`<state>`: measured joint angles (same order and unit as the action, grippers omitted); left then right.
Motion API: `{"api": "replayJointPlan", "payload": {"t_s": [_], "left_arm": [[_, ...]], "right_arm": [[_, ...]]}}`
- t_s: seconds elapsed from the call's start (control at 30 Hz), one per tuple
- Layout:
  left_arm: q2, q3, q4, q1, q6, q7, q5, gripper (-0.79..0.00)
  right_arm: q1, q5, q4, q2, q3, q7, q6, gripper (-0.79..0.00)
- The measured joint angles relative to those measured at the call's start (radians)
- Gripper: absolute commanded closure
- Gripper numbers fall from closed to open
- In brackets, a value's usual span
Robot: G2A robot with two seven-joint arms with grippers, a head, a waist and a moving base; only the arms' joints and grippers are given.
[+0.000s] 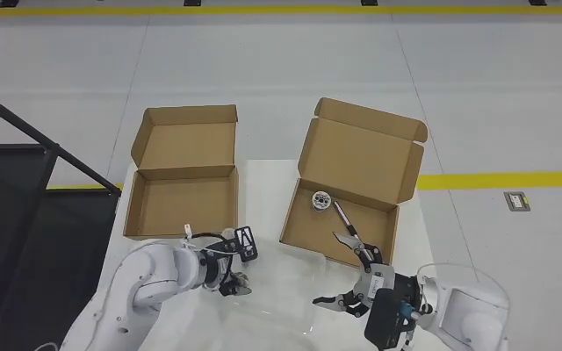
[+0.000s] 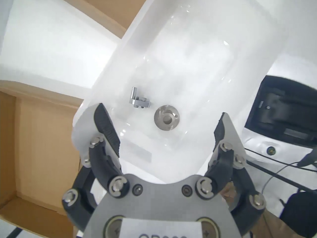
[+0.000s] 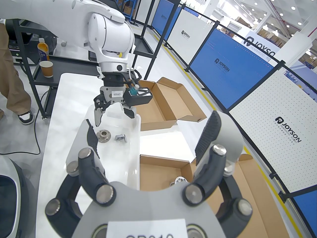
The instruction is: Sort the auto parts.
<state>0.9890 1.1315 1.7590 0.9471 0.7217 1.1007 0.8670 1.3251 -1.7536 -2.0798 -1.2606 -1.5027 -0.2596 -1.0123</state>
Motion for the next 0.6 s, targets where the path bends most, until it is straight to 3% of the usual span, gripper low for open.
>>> {"api": "replayJointPlan", "payload": {"t_s": [0.33, 0.43, 0.6], "left_arm": [[0.0, 0.002, 0.0, 0.005, 0.021, -0.025, 0.025, -0.785], [0.002, -0.023, -0.002, 0.014, 0.0, -0.021, 0.047, -0.785], [0.013, -0.079, -0.029, -0.033, -0.088, 0.031, 0.051, -0.785]], "right_arm": [[0.0, 0.0, 0.0, 0.0, 0.0, 0.0, 0.0, -0.785], [0.0, 0.0, 0.0, 0.0, 0.0, 0.0, 0.0, -0.785], [0.0, 0.0, 0.0, 0.0, 0.0, 0.0, 0.0, -0.785]]}}
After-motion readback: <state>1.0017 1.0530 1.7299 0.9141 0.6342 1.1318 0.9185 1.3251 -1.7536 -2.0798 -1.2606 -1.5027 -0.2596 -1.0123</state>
